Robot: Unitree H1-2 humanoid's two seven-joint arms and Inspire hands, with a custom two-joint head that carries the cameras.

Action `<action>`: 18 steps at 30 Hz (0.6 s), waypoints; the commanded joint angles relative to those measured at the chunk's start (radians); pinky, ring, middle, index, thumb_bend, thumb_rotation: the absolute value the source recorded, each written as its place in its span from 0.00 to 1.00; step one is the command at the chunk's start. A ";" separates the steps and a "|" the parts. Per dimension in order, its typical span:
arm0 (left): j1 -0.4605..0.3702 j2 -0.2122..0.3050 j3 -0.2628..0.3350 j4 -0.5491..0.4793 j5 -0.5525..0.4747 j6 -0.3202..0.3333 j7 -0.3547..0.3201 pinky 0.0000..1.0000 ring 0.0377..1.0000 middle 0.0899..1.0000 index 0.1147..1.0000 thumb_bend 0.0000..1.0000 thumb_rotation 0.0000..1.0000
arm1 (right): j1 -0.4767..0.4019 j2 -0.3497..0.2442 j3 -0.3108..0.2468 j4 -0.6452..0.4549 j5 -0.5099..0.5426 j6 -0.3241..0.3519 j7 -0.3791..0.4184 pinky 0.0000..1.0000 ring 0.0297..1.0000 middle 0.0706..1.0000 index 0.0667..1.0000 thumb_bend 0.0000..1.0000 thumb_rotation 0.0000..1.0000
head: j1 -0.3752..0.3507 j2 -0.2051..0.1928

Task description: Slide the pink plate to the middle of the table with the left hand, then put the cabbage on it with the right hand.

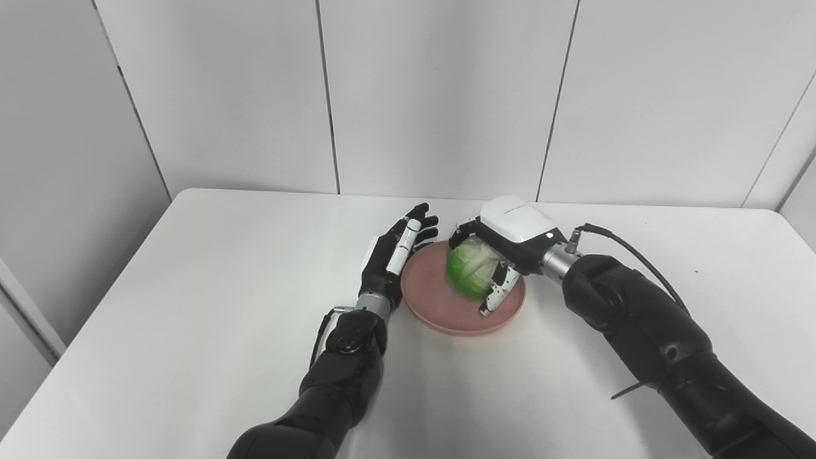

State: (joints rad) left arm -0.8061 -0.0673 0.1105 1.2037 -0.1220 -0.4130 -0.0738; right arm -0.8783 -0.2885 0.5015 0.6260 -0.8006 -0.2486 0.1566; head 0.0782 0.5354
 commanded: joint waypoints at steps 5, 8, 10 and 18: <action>0.084 -0.016 -0.004 0.078 0.001 0.088 0.014 0.79 0.81 0.80 0.80 0.73 0.80 | -0.038 -0.015 -0.028 -0.055 0.030 0.059 0.063 0.84 0.83 0.83 0.76 1.00 0.62 | 0.001 0.002; 0.085 -0.015 0.001 0.078 -0.004 0.086 0.010 0.78 0.80 0.80 0.80 0.72 0.80 | -0.040 -0.024 -0.030 -0.071 0.032 0.068 0.094 0.94 0.88 0.88 0.80 1.00 0.76 | -0.005 0.004; 0.084 -0.013 0.002 0.079 -0.004 0.087 0.014 0.79 0.81 0.79 0.80 0.72 0.80 | -0.040 -0.028 -0.041 -0.075 0.042 0.066 0.097 0.96 0.89 0.90 0.83 1.00 0.88 | -0.005 0.004; 0.094 -0.005 -0.013 0.051 0.024 0.003 0.064 0.80 0.81 0.79 0.80 0.73 0.78 | 0.003 -0.013 -0.180 -0.094 0.172 0.034 -0.006 0.77 0.82 0.84 0.82 0.94 1.00 | -0.021 0.009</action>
State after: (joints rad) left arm -0.8021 -0.0671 0.1005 1.2026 -0.1080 -0.4325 -0.0484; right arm -0.8466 -0.3007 0.3698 0.5647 -0.6805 -0.2030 0.2150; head 0.0568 0.5446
